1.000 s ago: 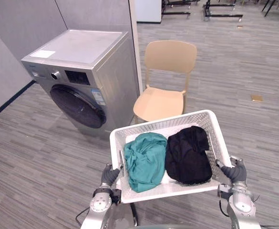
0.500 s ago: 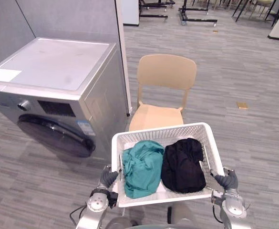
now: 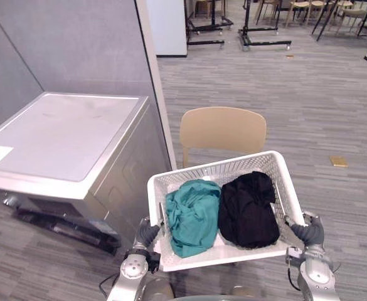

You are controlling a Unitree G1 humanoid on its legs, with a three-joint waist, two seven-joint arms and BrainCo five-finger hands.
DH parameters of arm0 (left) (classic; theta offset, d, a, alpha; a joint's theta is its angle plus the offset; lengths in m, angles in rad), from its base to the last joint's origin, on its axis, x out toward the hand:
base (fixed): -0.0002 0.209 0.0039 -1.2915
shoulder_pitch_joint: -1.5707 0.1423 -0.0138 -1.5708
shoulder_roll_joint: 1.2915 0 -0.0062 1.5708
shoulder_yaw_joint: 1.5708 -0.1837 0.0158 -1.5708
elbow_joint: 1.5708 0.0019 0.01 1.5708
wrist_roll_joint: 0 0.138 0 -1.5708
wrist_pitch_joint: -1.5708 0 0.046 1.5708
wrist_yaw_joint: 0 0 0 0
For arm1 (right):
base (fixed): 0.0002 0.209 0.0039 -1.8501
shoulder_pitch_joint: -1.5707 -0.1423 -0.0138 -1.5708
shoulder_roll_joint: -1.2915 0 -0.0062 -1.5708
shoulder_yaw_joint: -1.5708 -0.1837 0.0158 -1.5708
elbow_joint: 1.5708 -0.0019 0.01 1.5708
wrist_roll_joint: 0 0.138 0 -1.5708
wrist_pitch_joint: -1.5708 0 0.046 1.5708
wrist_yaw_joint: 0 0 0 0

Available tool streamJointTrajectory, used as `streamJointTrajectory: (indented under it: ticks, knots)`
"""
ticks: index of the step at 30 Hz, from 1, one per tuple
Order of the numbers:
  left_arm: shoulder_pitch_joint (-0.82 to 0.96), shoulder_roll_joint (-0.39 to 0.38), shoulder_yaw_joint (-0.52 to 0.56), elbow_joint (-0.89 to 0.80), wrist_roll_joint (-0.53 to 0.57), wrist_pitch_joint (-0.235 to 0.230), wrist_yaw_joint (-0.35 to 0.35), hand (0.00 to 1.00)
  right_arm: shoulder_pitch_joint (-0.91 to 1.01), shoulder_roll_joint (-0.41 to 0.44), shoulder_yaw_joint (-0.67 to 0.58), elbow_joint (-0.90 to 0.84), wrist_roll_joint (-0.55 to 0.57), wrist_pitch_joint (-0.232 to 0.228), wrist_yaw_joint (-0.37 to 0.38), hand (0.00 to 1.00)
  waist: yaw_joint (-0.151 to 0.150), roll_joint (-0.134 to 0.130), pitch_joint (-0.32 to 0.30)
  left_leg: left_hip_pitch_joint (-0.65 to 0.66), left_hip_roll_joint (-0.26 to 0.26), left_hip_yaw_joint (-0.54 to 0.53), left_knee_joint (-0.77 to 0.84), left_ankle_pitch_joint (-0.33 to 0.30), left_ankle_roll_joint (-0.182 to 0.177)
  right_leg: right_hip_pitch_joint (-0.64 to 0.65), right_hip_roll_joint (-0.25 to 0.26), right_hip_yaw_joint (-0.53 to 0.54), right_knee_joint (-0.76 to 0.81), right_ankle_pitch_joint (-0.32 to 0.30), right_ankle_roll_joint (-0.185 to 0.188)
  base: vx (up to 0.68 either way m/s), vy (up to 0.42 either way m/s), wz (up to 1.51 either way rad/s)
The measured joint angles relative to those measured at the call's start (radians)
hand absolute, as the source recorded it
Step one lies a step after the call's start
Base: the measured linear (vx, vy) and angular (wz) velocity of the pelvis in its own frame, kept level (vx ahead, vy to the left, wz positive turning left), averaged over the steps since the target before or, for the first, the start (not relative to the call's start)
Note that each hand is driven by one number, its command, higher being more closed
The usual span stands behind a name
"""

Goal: Pick up the laundry basket with both hands and put the clothes into the washing machine.

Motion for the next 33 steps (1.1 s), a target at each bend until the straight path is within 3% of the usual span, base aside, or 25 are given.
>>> streamJointTrajectory:
  ticks: [2,4,5,9,12,13,14,17,20,28,33]
  knots:
    - [-0.070,0.020,0.015,0.013,0.004,0.001,0.028,1.00,-0.075,0.013,0.009,0.032,0.009,0.002,-0.011,1.00,-0.001,-0.028,0.043,-0.054,-0.023,0.032,0.022,0.003,0.009,-0.089,-0.031,0.035,0.051,0.001,0.017,0.05,0.168,-0.52]
    - [-0.175,0.030,0.029,0.013,0.003,0.001,0.058,1.00,-0.158,0.011,0.010,0.035,0.037,-0.002,-0.038,1.00,0.006,-0.049,0.077,-0.196,-0.022,0.068,0.072,-0.012,0.032,-0.238,-0.038,0.067,0.087,0.011,0.034,-0.09,0.235,-0.50]
    - [-0.288,0.046,0.042,0.025,-0.001,0.001,0.101,1.00,-0.267,0.001,0.012,0.043,0.049,-0.002,-0.072,1.00,0.007,-0.052,0.099,-0.355,-0.008,0.096,0.130,-0.020,0.047,-0.394,-0.036,0.099,0.110,0.035,0.054,-0.12,0.226,-0.49]
    - [-0.469,0.045,0.070,0.107,-0.028,0.001,0.183,1.00,-0.430,-0.008,0.016,0.128,0.089,-0.002,-0.123,1.00,0.011,-0.053,0.194,-0.415,-0.014,0.138,0.160,-0.030,0.063,-0.462,-0.050,0.138,0.111,0.054,0.078,-0.07,0.135,-0.25]
    - [-0.597,0.046,0.084,0.161,-0.052,-0.002,0.248,1.00,-0.519,-0.008,0.021,0.179,0.142,-0.003,-0.165,1.00,0.013,-0.051,0.200,-0.497,-0.021,0.141,0.166,-0.022,0.075,-0.542,-0.056,0.140,0.119,0.059,0.085,-0.04,0.082,-0.01]
    - [-0.643,0.046,0.095,0.191,-0.056,-0.003,0.258,0.00,-0.561,-0.010,0.020,0.202,0.152,-0.003,-0.174,1.00,0.013,-0.051,0.210,-0.516,-0.021,0.140,0.166,-0.018,0.080,-0.562,-0.056,0.139,0.123,0.062,0.084,-0.01,0.021,0.04]
    - [-0.696,0.046,0.111,0.230,-0.070,-0.003,0.274,0.00,-0.617,-0.014,0.021,0.232,0.158,-0.003,-0.186,0.00,0.012,-0.050,0.233,-0.528,-0.020,0.139,0.168,-0.015,0.084,-0.574,-0.055,0.140,0.126,0.065,0.083,0.00,0.000,0.00]
    - [-0.780,0.043,0.144,0.254,-0.092,-0.021,0.287,0.00,-0.705,-0.033,0.019,0.275,0.191,-0.009,-0.199,0.00,0.015,-0.041,0.248,-0.567,-0.016,0.134,0.170,-0.010,0.089,-0.610,-0.051,0.138,0.128,0.073,0.079,0.00,0.008,0.00]
    - [-0.809,0.038,0.172,0.278,-0.093,-0.041,0.294,0.00,-0.738,-0.035,0.020,0.298,0.204,-0.042,-0.202,0.00,0.017,-0.036,0.252,-0.568,-0.013,0.130,0.170,-0.009,0.089,-0.610,-0.046,0.137,0.128,0.073,0.078,0.02,0.005,0.01]
    - [-0.761,0.025,0.175,0.290,-0.094,-0.050,0.309,0.00,-0.660,-0.016,0.021,0.294,0.200,-0.055,-0.205,0.00,0.024,-0.038,0.254,-0.508,-0.013,0.128,0.142,-0.004,0.079,-0.557,-0.042,0.137,0.116,0.076,0.074,0.00,-0.002,0.00]
    - [-0.616,0.006,0.185,0.155,-0.106,-0.059,0.316,0.00,-0.487,0.017,0.031,0.062,0.164,-0.077,-0.207,0.00,0.027,-0.041,0.259,-0.452,-0.014,0.129,0.123,-0.005,0.078,-0.496,-0.042,0.135,0.095,0.074,0.071,0.00,0.000,0.00]
